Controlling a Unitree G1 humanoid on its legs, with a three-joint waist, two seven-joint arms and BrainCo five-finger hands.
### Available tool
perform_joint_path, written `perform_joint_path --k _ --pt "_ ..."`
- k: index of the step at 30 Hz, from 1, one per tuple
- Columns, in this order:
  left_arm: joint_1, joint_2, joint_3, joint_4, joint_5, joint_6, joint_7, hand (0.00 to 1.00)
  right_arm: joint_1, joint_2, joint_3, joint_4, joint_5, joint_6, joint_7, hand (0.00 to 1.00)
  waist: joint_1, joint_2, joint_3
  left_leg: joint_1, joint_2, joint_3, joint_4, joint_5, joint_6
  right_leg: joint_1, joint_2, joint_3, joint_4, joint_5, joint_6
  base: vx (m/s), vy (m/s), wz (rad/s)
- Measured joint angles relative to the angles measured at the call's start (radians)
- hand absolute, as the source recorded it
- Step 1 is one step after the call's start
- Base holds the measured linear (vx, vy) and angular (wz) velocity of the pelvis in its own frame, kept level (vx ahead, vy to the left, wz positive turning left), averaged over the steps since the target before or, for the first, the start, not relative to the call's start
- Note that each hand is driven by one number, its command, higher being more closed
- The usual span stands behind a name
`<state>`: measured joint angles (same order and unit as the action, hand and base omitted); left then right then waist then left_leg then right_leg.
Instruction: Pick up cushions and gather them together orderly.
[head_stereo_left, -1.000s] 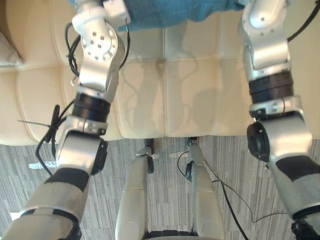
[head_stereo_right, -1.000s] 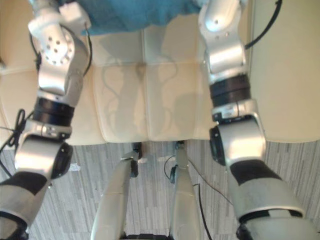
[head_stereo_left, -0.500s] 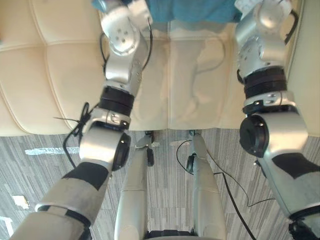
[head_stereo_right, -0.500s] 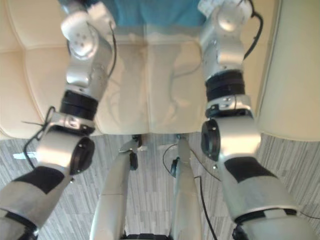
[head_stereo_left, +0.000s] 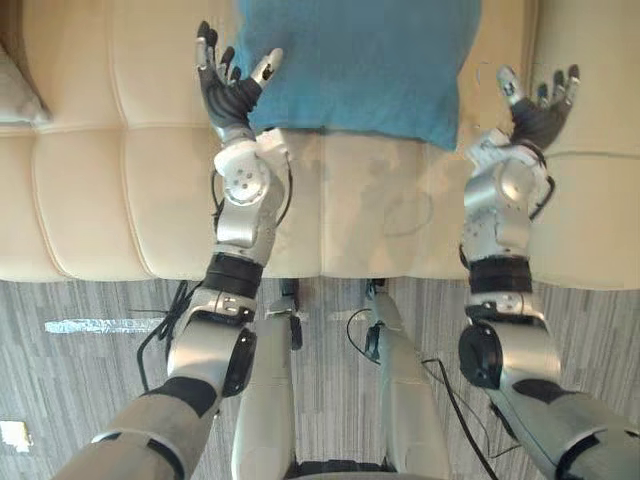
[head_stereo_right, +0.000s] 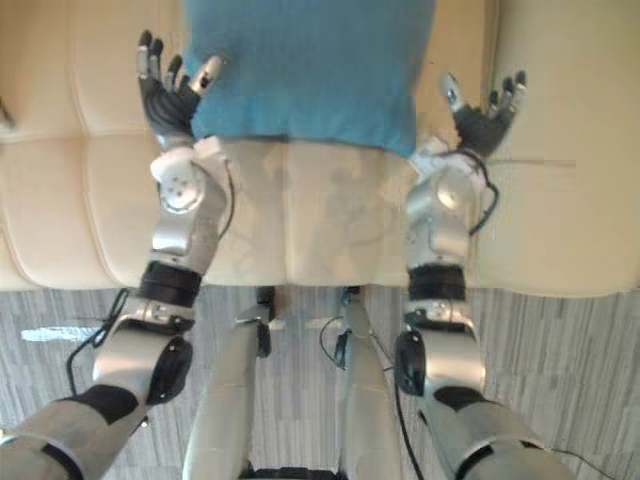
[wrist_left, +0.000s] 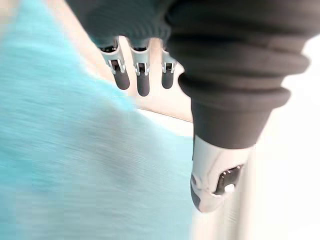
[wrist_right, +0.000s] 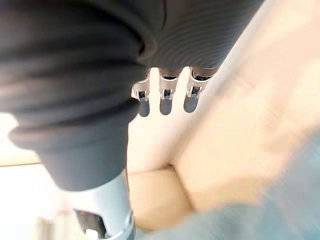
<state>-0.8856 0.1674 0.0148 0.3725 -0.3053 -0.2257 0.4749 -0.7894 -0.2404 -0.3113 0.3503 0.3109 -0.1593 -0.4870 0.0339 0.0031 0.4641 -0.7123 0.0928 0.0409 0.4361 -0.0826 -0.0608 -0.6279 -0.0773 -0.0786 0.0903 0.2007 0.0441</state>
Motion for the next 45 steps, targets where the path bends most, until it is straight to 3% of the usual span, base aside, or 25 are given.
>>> perform_joint_path --k 7,11,14,18,27,35,40,44,45 --pt "0.388 -0.018 0.004 -0.161 0.019 -0.009 -0.106 0.00 0.448 0.029 0.001 -0.184 -0.093 -0.011 0.121 0.00 0.017 -0.011 -0.013 0.189 0.008 -0.008 -0.022 -0.031 -0.013 0.138 0.001 -0.019 0.099 -0.113 -0.004 0.04 -0.069 0.05" --pt "0.656 -0.080 -0.009 -0.154 0.050 -0.004 -0.185 0.00 0.676 0.127 0.030 -0.179 -0.125 -0.011 0.205 0.00 0.022 -0.039 -0.095 0.290 0.012 -0.005 -0.085 -0.038 -0.014 0.218 0.005 -0.031 0.085 -0.141 -0.017 0.06 -0.054 0.05" --pt "0.788 -0.117 -0.015 -0.092 0.075 0.003 -0.230 0.00 0.809 0.166 0.074 -0.159 -0.155 -0.011 0.248 0.00 0.023 -0.039 -0.173 0.348 0.014 -0.007 -0.125 -0.037 -0.017 0.266 0.005 -0.046 0.074 -0.154 -0.025 0.11 -0.023 0.07" --pt "0.895 -0.146 -0.003 0.101 0.134 0.030 -0.286 0.00 0.893 0.210 0.112 0.055 -0.184 -0.005 0.299 0.00 0.023 -0.033 -0.259 0.453 0.020 -0.008 -0.176 -0.037 -0.034 0.353 0.010 -0.057 0.061 -0.181 -0.021 0.12 -0.010 0.04" --pt "0.951 -0.164 0.084 0.468 0.284 0.080 -0.313 0.00 0.949 0.273 0.117 0.427 -0.195 0.030 0.339 0.00 0.021 -0.015 -0.350 0.602 0.020 0.006 -0.257 -0.038 -0.037 0.488 0.010 -0.058 0.006 -0.200 -0.008 0.09 0.021 -0.01" --pt "0.976 -0.163 0.108 0.553 0.352 0.085 -0.326 0.00 0.951 0.274 0.079 0.501 -0.203 0.035 0.340 0.00 0.021 -0.022 -0.394 0.662 0.018 0.019 -0.284 -0.038 -0.038 0.546 0.012 -0.048 -0.030 -0.189 -0.006 0.04 0.020 -0.03" --pt "0.964 -0.161 0.108 0.563 0.364 0.085 -0.325 0.00 0.924 0.272 0.079 0.535 -0.203 0.046 0.337 0.00 0.023 -0.028 -0.394 0.642 0.025 0.060 -0.249 -0.060 -0.040 0.516 0.022 -0.006 -0.041 -0.179 0.003 -0.03 0.015 -0.27" --pt "0.927 -0.154 0.104 0.562 0.364 0.087 -0.323 0.00 0.865 0.273 0.097 0.536 -0.203 0.066 0.330 0.00 0.028 -0.019 -0.382 0.498 0.075 0.083 -0.060 -0.142 -0.042 0.412 0.058 0.037 0.030 -0.165 0.009 -0.07 0.021 -0.39" --pt "0.903 -0.152 0.106 0.561 0.363 0.089 -0.323 0.00 0.847 0.273 0.107 0.536 -0.203 0.069 0.327 0.00 0.028 -0.021 -0.374 0.470 0.090 0.084 -0.033 -0.143 -0.035 0.398 0.069 0.049 0.017 -0.132 0.051 -0.10 0.031 -0.30"
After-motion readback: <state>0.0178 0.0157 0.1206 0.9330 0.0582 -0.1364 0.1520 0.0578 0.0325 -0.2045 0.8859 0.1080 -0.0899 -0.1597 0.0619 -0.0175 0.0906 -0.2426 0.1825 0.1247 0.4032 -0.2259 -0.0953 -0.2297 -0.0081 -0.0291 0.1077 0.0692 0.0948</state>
